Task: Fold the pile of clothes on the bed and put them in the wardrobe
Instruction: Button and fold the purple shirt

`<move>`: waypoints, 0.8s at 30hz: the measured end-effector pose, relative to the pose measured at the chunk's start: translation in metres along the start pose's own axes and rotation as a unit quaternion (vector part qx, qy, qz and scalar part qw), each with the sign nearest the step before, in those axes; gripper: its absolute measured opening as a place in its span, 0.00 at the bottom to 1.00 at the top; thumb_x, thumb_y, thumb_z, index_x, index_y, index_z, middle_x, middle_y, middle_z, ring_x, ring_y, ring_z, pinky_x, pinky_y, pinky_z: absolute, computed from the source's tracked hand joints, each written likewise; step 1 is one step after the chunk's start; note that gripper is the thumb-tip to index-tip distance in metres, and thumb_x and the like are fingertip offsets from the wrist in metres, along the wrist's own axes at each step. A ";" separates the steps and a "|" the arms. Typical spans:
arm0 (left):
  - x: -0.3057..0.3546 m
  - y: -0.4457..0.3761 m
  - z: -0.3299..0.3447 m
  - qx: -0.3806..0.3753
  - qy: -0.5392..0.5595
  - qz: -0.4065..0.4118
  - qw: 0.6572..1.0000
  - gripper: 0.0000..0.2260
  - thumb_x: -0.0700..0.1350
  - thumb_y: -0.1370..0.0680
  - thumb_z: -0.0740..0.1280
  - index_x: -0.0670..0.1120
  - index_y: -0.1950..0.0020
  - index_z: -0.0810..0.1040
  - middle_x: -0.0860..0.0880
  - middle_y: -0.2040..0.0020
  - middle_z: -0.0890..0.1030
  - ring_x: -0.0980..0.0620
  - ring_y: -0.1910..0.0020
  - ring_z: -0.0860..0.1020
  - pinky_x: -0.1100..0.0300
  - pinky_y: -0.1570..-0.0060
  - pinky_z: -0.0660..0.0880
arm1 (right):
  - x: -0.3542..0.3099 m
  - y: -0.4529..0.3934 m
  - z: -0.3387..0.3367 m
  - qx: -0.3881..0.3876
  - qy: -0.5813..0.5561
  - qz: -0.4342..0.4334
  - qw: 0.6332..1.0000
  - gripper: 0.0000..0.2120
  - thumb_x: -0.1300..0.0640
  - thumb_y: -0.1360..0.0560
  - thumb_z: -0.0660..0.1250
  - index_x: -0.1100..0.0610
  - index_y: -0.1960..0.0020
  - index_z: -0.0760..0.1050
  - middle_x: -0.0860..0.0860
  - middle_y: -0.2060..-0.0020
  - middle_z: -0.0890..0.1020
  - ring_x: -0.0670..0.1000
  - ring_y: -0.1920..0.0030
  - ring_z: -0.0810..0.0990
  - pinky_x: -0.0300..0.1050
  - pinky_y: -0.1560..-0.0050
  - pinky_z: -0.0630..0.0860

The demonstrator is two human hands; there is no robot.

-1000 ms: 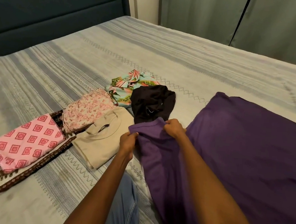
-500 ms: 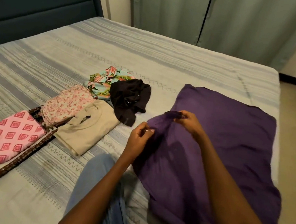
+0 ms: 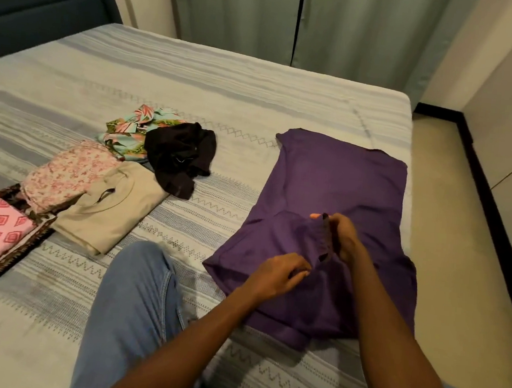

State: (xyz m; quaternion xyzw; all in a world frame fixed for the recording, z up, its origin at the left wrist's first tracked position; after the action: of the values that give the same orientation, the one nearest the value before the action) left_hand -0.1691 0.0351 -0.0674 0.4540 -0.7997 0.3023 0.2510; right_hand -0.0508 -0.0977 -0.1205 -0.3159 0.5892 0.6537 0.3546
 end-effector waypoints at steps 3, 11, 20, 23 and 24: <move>0.001 0.001 0.017 -0.057 0.032 -0.002 0.998 0.09 0.43 0.20 0.67 0.44 0.42 0.81 0.46 0.48 0.83 0.49 0.51 0.81 0.63 0.50 0.73 | 0.008 -0.004 -0.013 0.008 -0.010 0.004 1.000 0.18 0.45 0.23 0.65 0.58 0.49 0.84 0.52 0.69 0.79 0.49 0.72 0.75 0.38 0.72 0.69; -0.056 0.039 -0.045 -0.015 -0.169 -0.079 0.982 0.24 0.46 0.31 0.61 0.48 0.35 0.75 0.46 0.36 0.75 0.43 0.38 0.72 0.49 0.36 0.69 | 0.037 -0.003 -0.038 0.081 0.205 -0.035 0.975 0.07 0.58 0.26 0.73 0.62 0.53 0.80 0.55 0.65 0.75 0.51 0.67 0.71 0.38 0.72 0.62; -0.118 0.084 -0.074 -0.037 -0.264 -0.260 0.928 0.17 0.38 0.24 0.63 0.39 0.35 0.71 0.38 0.40 0.73 0.36 0.49 0.75 0.45 0.51 0.72 | 0.045 0.009 -0.045 0.117 0.294 -0.063 0.947 0.17 0.60 0.22 0.68 0.55 0.68 0.67 0.51 0.72 0.69 0.49 0.71 0.66 0.42 0.71 0.62; -0.101 0.080 -0.079 -0.008 -0.285 -0.182 0.941 0.10 0.38 0.25 0.64 0.38 0.45 0.76 0.38 0.50 0.77 0.36 0.58 0.76 0.48 0.62 0.71 | 0.036 0.020 -0.047 0.148 0.238 -0.116 0.953 0.07 0.63 0.20 0.63 0.61 0.56 0.75 0.54 0.61 0.75 0.50 0.60 0.71 0.43 0.67 0.65; -0.092 0.079 -0.080 -0.002 -0.296 -0.148 0.944 0.09 0.39 0.26 0.63 0.38 0.48 0.77 0.39 0.54 0.77 0.37 0.61 0.76 0.49 0.64 0.71 | 0.033 0.023 -0.050 0.164 0.223 -0.134 0.951 0.06 0.63 0.20 0.62 0.65 0.51 0.77 0.56 0.58 0.76 0.50 0.56 0.72 0.44 0.64 0.65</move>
State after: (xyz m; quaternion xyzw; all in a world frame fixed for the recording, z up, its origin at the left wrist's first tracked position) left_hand -0.1861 0.1772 -0.0947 0.6354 -0.7626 0.1124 0.0457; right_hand -0.0879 -0.1457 -0.1405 -0.4670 0.7048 0.4072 0.3455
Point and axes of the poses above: each hand's wrist, its own y-axis away from the middle knuckle, its own z-axis out of the palm, x = y × z, the point moved 10 cm from there along -y, towards the middle knuckle
